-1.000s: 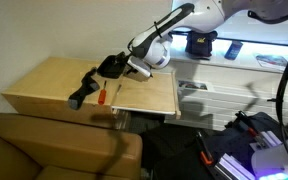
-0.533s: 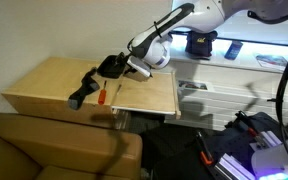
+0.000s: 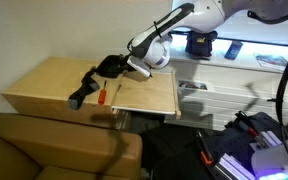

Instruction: Open the top drawer, place the tray inside it then put the screwdriver on the tray

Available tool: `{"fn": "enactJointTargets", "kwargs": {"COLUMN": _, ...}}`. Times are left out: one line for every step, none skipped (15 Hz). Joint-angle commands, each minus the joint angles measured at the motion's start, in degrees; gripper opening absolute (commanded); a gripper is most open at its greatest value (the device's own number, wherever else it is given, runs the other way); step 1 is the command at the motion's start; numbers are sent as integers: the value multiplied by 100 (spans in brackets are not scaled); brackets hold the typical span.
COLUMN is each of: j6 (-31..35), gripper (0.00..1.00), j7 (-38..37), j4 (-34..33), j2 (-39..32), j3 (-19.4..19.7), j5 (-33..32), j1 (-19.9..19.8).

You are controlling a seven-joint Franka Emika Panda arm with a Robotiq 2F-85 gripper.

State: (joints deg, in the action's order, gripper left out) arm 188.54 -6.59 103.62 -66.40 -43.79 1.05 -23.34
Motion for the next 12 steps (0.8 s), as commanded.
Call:
{"fn": "enactJointTargets", "kwargs": {"j6": -40, "gripper": 0, "j7": -26, "j4": 6, "j2": 46, "j3": 34, "j5": 117, "j1": 39}}
{"fn": "enactJointTargets", "kwargs": {"j6": -38, "gripper": 0, "j7": -37, "j4": 9, "j2": 71, "j3": 64, "j5": 130, "j1": 61}}
{"fn": "enactJointTargets", "kwargs": {"j6": -43, "gripper": 0, "j7": -62, "j4": 18, "j2": 123, "j3": 126, "j5": 160, "j1": 107}}
{"fn": "enactJointTargets", "kwargs": {"j6": -49, "gripper": 1, "j7": -98, "j4": 28, "j2": 173, "j3": 189, "j5": 199, "j1": 154}}
{"fn": "enactJointTargets", "kwargs": {"j6": -77, "gripper": 1, "j7": -135, "j4": 39, "j2": 220, "j3": 247, "j5": 239, "j1": 195}}
{"fn": "enactJointTargets", "kwargs": {"j6": -120, "gripper": 1, "j7": -175, "j4": 41, "j2": 280, "j3": 318, "j5": 295, "j1": 252}}
{"fn": "enactJointTargets", "kwargs": {"j6": -180, "gripper": 1, "j7": -255, "j4": 63, "j2": 372, "j3": 411, "j5": 390, "j1": 324}}
{"fn": "enactJointTargets", "kwargs": {"j6": -322, "gripper": 1, "j7": -375, "j4": 88, "j2": 450, "j3": 453, "j5": 515, "j1": 356}}
{"fn": "enactJointTargets", "kwargs": {"j6": -418, "gripper": 1, "j7": -502, "j4": 104, "j2": 546, "j3": 538, "j5": 671, "j1": 435}}
{"fn": "enactJointTargets", "kwargs": {"j6": -581, "gripper": 1, "j7": -648, "j4": 119, "j2": 662, "j3": 623, "j5": 855, "j1": 518}}
{"fn": "enactJointTargets", "kwargs": {"j6": -819, "gripper": 1, "j7": -771, "j4": 131, "j2": 780, "j3": 694, "j5": 1033, "j1": 585}}
{"fn": "enactJointTargets", "kwargs": {"j6": -989, "gripper": 1, "j7": -889, "j4": 128, "j2": 905, "j3": 821, "j5": 1219, "j1": 710}}
